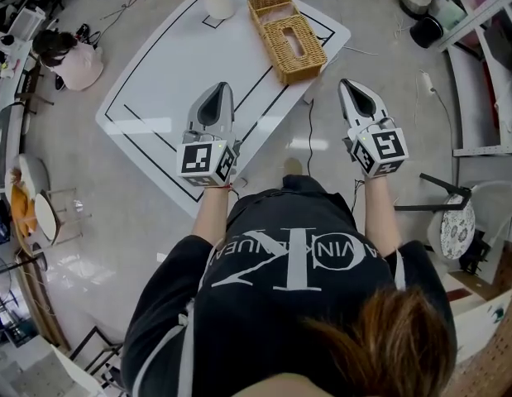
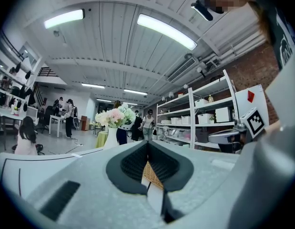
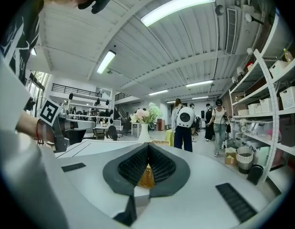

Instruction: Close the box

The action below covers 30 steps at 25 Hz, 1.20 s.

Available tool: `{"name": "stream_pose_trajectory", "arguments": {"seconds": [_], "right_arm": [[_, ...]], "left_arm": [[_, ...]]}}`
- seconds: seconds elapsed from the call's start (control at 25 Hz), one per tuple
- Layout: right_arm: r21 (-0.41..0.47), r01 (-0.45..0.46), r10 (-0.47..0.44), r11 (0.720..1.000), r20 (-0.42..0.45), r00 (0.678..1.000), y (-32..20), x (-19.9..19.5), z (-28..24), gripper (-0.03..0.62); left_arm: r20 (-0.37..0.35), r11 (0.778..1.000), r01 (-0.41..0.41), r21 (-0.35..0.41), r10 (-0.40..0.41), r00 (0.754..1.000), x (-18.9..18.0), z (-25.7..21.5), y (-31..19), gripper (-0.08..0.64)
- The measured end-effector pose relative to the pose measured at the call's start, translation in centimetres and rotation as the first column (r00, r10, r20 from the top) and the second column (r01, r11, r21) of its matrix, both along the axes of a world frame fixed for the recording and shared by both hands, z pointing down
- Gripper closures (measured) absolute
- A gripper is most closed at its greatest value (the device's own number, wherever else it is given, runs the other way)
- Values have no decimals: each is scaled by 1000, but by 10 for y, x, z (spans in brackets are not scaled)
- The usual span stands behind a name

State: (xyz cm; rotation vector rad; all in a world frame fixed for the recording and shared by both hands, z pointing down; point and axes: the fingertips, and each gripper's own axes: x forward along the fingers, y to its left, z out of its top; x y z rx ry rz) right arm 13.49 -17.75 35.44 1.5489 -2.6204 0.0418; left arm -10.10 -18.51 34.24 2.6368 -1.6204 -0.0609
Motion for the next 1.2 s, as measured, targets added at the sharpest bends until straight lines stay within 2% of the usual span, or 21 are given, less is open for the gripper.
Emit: {"name": "stream_pose_trajectory", "arguments": {"seconds": [1.2], "right_arm": [[5,-41,41,999,3,999,18,9,2,594]], "left_arm": [[-14,999,-24,-21,24,1000,3,6,14,549]]}}
